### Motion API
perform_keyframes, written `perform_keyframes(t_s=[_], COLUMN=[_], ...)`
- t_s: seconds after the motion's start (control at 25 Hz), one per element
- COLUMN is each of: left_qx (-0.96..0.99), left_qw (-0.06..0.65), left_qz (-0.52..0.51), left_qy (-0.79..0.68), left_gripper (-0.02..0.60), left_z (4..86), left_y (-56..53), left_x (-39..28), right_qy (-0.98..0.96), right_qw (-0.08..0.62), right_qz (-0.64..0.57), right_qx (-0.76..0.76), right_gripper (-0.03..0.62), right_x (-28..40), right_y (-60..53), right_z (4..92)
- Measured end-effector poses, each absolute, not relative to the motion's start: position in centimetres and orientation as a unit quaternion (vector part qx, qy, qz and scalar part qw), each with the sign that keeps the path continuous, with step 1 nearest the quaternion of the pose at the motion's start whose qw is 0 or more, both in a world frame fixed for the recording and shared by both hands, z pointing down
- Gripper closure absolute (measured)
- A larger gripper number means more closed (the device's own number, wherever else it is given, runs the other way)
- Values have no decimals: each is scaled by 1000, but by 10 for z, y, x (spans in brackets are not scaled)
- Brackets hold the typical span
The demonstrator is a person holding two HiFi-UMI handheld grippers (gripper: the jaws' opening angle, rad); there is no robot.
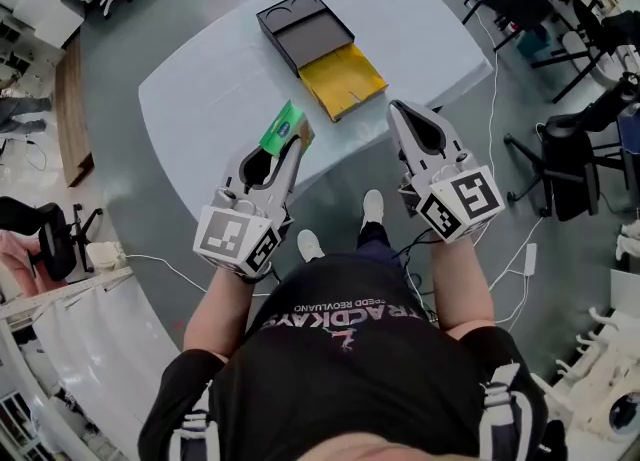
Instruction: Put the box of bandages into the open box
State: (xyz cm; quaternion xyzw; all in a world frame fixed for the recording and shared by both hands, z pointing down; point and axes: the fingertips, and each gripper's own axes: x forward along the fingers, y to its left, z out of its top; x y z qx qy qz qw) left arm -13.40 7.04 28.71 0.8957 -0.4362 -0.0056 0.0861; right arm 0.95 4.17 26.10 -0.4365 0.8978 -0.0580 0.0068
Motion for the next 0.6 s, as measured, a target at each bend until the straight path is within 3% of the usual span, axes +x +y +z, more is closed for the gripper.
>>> perform_keyframes(t_s=[0.6], left_qx=[866], left_qw=[105], left_qz=[-7], left_qy=[-489], left_gripper=[482], left_z=[300], left_y=[0], left_x=[-72], right_qy=[920], right_qw=[5], right_qz=[-70], right_qx=[-387], right_gripper=[583], right_x=[71], right_y=[-53], right_z=[268])
